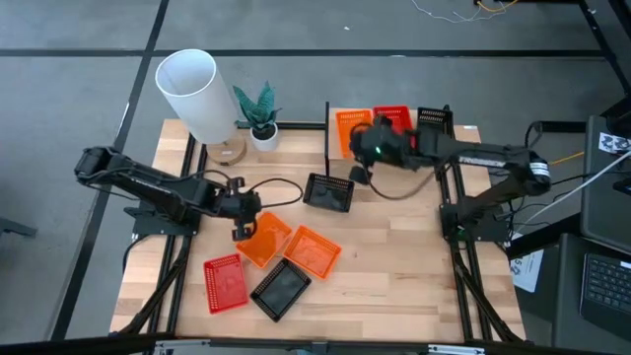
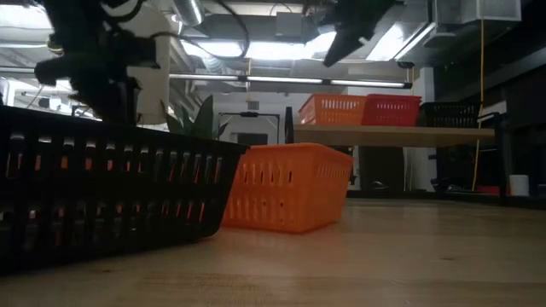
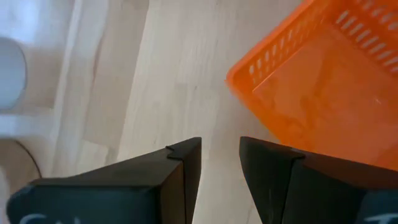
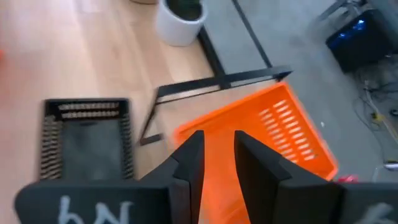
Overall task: Stack baskets on shelf by color
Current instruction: Adjust the baskets on the shelf
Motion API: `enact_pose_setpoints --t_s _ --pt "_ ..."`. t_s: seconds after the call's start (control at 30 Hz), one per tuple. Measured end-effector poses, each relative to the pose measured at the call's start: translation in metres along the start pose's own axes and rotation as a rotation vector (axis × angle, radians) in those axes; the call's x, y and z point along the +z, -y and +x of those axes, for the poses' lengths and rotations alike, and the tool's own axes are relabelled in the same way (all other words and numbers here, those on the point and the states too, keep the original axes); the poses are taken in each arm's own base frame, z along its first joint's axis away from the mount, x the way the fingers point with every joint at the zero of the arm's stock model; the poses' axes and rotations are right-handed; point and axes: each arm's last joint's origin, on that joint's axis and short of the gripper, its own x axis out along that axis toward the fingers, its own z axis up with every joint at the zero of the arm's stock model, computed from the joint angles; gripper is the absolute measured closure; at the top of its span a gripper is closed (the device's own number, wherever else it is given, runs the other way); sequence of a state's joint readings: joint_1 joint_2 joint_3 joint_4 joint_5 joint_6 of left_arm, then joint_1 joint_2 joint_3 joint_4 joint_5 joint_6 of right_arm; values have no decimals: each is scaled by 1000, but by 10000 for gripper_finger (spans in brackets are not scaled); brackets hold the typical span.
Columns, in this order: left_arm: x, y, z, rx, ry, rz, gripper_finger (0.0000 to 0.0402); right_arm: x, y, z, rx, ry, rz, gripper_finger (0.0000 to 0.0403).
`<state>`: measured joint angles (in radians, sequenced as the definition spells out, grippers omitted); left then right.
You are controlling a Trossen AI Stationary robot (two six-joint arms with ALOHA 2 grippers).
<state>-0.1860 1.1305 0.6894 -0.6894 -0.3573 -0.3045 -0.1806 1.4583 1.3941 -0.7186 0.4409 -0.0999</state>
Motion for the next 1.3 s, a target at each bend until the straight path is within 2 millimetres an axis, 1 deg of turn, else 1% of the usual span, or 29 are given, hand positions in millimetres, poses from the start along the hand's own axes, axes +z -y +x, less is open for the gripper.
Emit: enact_pose_setpoints --t_s 0.1,0.23,0.3,0.37,0.5,0.6,0.67,0.8,0.9,0.97,1.07,1.3 --pt "-8 -1 5 -3 11 -12 299 6 11 22 7 -66 15 315" --pt "-10 0 8 -6 22 -12 299 10 18 56 -6 -199 16 315" --pt "-10 0 8 -7 25 -12 299 13 20 68 -9 -263 20 315" --pt "-9 0 8 -9 35 -11 299 18 24 74 -11 -302 21 315" --pt "-5 1 7 -9 71 29 299 30 24 80 -3 -310 11 315" --pt "-4 1 7 1 89 53 299 40 24 80 45 -277 27 315" --pt "-4 1 7 2 89 55 299 42 25 79 37 -270 28 315" --pt "-4 1 7 1 88 47 299 41 29 74 -30 -295 36 315" --pt "-4 1 7 1 88 46 299 33 30 69 -44 -371 62 315" --pt "-4 1 7 1 88 46 299 27 29 71 -31 -417 74 315" --pt "-4 1 7 1 88 46 299 22 26 75 6 -436 91 315" --pt "-4 1 7 0 89 40 299 24 22 81 75 -387 104 315"
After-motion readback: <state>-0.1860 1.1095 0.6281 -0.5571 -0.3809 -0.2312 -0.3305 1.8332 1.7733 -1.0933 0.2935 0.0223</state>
